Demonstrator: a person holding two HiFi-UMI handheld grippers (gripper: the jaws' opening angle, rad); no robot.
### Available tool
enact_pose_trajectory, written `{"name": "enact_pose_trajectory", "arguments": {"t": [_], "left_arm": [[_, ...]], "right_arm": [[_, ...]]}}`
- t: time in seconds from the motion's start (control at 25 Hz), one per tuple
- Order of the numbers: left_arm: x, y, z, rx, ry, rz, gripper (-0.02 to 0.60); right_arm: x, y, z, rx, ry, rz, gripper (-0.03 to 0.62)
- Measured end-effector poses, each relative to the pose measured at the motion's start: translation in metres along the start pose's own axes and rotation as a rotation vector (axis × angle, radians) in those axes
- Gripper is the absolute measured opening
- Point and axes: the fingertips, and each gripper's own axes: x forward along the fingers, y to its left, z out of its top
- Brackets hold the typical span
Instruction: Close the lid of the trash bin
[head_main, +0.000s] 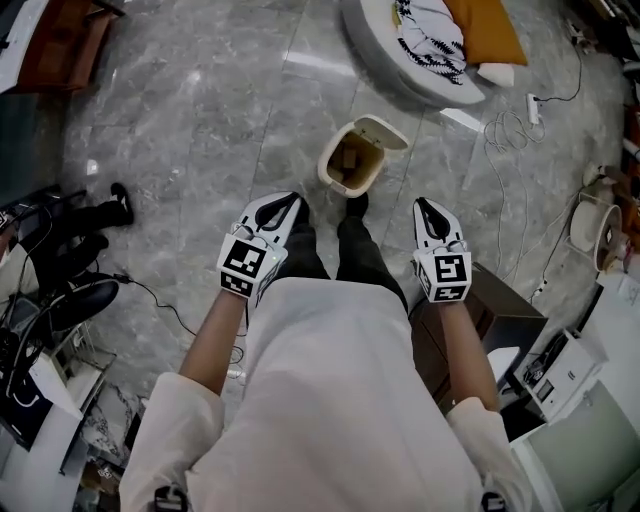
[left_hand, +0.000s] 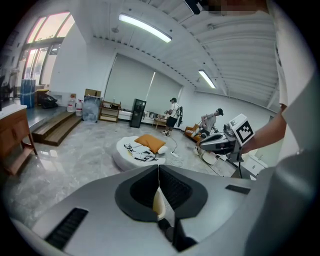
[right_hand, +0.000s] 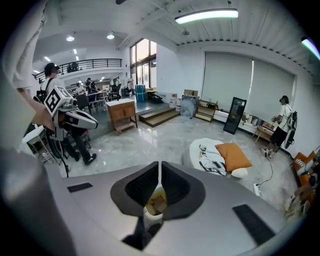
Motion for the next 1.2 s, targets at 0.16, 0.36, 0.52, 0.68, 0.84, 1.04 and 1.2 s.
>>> {"name": "enact_pose_trajectory", "arguments": {"t": [0.16, 0.36, 0.52, 0.68, 0.84, 1.04, 1.2], "left_arm": [[0.014, -0.007, -0.005, -0.037, 0.002, 0.027, 0.018], [0.035, -0.022, -0.014, -0.082, 0.009, 0.058, 0.017], [0.049, -0.034, -0.019, -0.123, 0.010, 0.093, 0.018], [0.061, -0.040, -0.029, -0.158, 0.015, 0.140, 0.018], [0.071, -0.039, -0.037, -0.189, 0.017, 0.183, 0.018], [0.079, -0.036, -0.050, -0.230, 0.022, 0.236, 0.018], [0.084, -0.035, -0.063, -0.251, 0.031, 0.273, 0.018]], "right_arm": [[0.018, -0.014, -0.006, -0.037, 0.028, 0.055, 0.032], [0.040, -0.032, -0.019, -0.058, 0.051, 0.115, 0.032], [0.057, -0.045, -0.032, -0.083, 0.087, 0.173, 0.032], [0.079, -0.054, -0.047, -0.106, 0.110, 0.234, 0.032], [0.105, -0.065, -0.058, -0.129, 0.139, 0.280, 0.046], [0.140, -0.076, -0.072, -0.153, 0.180, 0.323, 0.124], [0.165, -0.081, -0.087, -0.177, 0.210, 0.351, 0.144]]}}
